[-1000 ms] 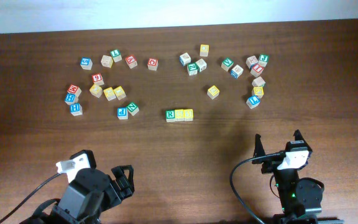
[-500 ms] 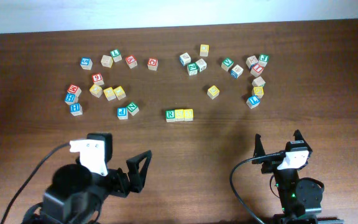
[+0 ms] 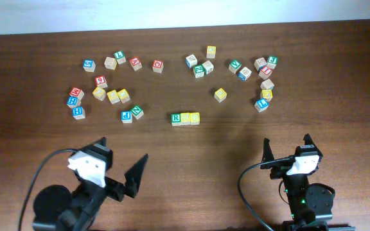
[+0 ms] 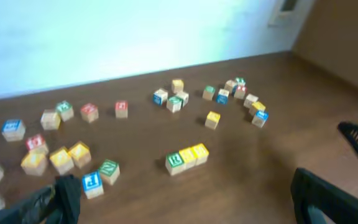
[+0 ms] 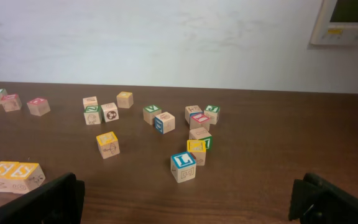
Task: Spell out RSS
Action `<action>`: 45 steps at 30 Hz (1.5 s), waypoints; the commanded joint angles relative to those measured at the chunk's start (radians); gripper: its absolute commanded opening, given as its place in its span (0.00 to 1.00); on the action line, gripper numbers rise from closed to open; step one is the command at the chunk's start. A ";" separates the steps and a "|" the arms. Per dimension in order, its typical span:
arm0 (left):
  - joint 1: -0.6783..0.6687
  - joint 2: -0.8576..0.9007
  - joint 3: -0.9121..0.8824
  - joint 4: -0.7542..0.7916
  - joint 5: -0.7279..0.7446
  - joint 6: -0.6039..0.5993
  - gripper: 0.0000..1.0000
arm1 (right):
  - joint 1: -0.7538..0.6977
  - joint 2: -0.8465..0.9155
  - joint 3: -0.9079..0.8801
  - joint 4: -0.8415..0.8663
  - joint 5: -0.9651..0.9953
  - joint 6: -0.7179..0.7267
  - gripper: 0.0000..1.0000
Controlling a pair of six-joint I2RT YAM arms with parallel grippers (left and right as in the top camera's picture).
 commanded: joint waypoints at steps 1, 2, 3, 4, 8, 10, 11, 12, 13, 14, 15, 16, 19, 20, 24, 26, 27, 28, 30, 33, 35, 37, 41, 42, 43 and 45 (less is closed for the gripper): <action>0.043 -0.098 -0.126 0.054 0.039 0.101 0.99 | -0.007 -0.011 -0.007 -0.004 0.001 -0.002 0.98; 0.051 -0.112 -0.143 0.065 0.030 0.101 0.99 | -0.007 -0.011 -0.007 -0.004 0.001 -0.002 0.99; 0.065 -0.135 -0.169 0.085 0.021 0.101 0.99 | -0.007 -0.011 -0.007 -0.004 0.001 -0.002 0.98; 0.080 -0.158 -0.196 0.110 0.014 0.101 0.99 | -0.007 -0.011 -0.007 -0.004 0.001 -0.002 0.98; 0.140 -0.228 -0.298 0.231 0.006 0.101 0.99 | -0.007 -0.011 -0.007 -0.004 0.001 -0.002 0.98; 0.156 -0.247 -0.336 0.283 0.006 0.101 0.99 | -0.007 -0.011 -0.007 -0.004 0.001 -0.002 0.98; 0.164 -0.261 -0.364 0.323 0.006 0.101 0.99 | -0.007 -0.011 -0.007 -0.004 0.001 -0.002 0.98; 0.168 -0.271 -0.386 0.354 0.006 0.101 0.99 | -0.007 -0.011 -0.007 -0.004 0.001 -0.002 0.98; 0.171 -0.284 -0.415 0.394 0.007 0.101 0.99 | -0.007 -0.011 -0.007 -0.004 0.001 -0.002 0.98; 0.172 -0.296 -0.441 0.426 0.007 0.100 0.99 | -0.007 -0.011 -0.007 -0.004 0.001 -0.002 0.98; 0.173 -0.308 -0.470 0.460 0.006 0.100 0.99 | -0.007 -0.011 -0.007 -0.004 0.001 -0.002 0.98; 0.173 -0.318 -0.492 0.485 0.006 0.095 0.99 | -0.007 -0.011 -0.007 -0.004 0.001 -0.002 0.98; 0.173 -0.356 -0.559 0.539 -0.050 0.011 0.99 | -0.007 -0.011 -0.007 -0.004 0.001 -0.002 0.98; 0.173 -0.372 -0.580 0.550 -0.071 -0.015 0.99 | -0.007 -0.011 -0.007 -0.004 0.001 -0.002 0.98; 0.178 -0.375 -0.642 0.658 -0.091 -0.022 0.99 | -0.007 -0.011 -0.007 -0.004 0.001 -0.002 0.99; 0.192 -0.375 -0.660 0.687 -0.091 -0.022 0.99 | -0.007 -0.011 -0.007 -0.004 0.001 -0.002 0.98; 0.200 -0.375 -0.668 0.690 -0.091 -0.022 0.99 | -0.007 -0.011 -0.007 -0.004 0.001 -0.002 0.98; 0.202 -0.375 -0.676 0.691 -0.099 -0.022 0.99 | -0.007 -0.011 -0.007 -0.004 0.001 -0.002 0.98; 0.201 -0.375 -0.683 0.677 -0.131 -0.022 0.99 | -0.007 -0.011 -0.007 -0.004 0.001 -0.002 0.98; 0.201 -0.375 -0.683 0.665 -0.199 -0.022 0.99 | -0.007 -0.011 -0.007 -0.004 0.001 -0.002 0.98; 0.201 -0.375 -0.683 0.650 -0.248 -0.022 0.99 | -0.007 -0.011 -0.007 -0.004 0.001 -0.002 0.98; 0.201 -0.375 -0.683 0.622 -0.266 -0.024 0.99 | -0.007 -0.011 -0.007 -0.004 0.001 -0.002 0.98; 0.201 -0.375 -0.683 0.509 -0.315 -0.059 0.99 | -0.007 -0.011 -0.007 -0.004 0.001 -0.002 0.98; 0.201 -0.375 -0.683 0.503 -0.325 -0.058 0.99 | -0.007 -0.011 -0.007 -0.004 0.001 -0.002 0.98; 0.201 -0.375 -0.683 0.502 -0.338 -0.058 0.99 | -0.007 -0.011 -0.007 -0.004 0.001 -0.002 0.98; 0.201 -0.375 -0.683 0.503 -0.354 -0.059 0.99 | -0.007 -0.011 -0.007 -0.004 0.001 -0.002 0.98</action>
